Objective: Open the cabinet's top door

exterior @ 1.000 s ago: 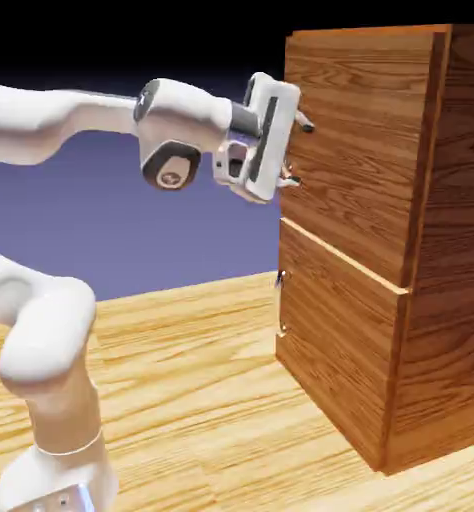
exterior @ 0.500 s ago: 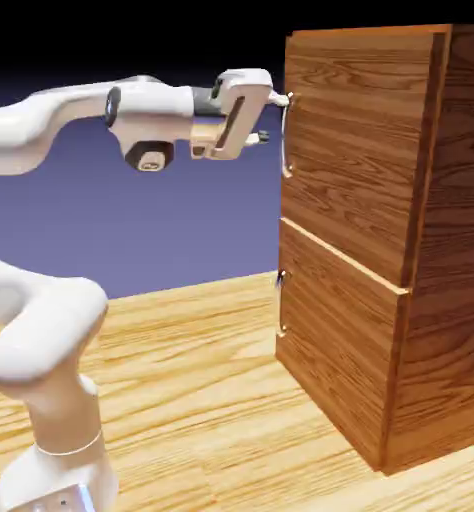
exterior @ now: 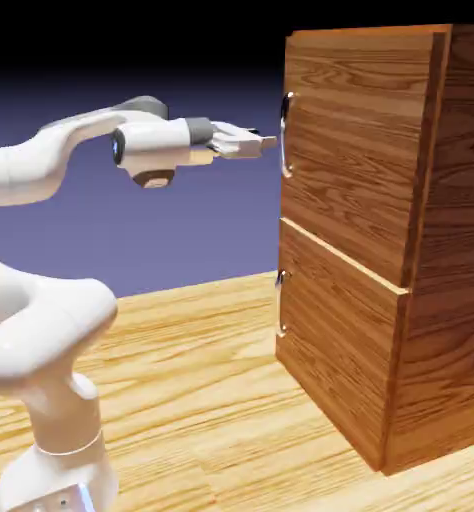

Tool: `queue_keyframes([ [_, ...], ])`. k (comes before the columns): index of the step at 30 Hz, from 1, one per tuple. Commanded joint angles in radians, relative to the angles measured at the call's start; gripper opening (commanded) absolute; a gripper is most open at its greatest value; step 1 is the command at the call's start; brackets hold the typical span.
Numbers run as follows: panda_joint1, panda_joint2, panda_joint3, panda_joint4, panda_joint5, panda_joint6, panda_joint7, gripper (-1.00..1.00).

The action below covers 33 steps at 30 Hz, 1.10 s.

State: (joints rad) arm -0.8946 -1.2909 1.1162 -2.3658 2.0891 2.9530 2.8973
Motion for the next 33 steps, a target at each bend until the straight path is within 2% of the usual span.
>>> queue_keyframes([
  [1, -0.037, -0.008, 0.008, 0.018, 0.015, -0.021, 0.0, 0.0],
  [3, -0.1, -0.023, 0.022, 0.048, 0.04, -0.056, 0.0, 0.0],
  [4, -0.1, -0.023, 0.022, 0.048, 0.04, -0.056, 0.0, -1.0],
  [5, -0.1, -0.023, 0.022, 0.048, 0.04, -0.056, 0.0, -1.0],
  [21, 0.035, -0.469, -0.293, -0.413, 0.056, -0.752, -0.004, -1.0],
  [27, 0.127, -0.472, -0.511, -0.547, -0.067, -0.931, -0.119, -1.0],
  [33, 0.099, -0.473, -0.726, -0.613, -0.203, -1.129, -0.187, -1.0],
])
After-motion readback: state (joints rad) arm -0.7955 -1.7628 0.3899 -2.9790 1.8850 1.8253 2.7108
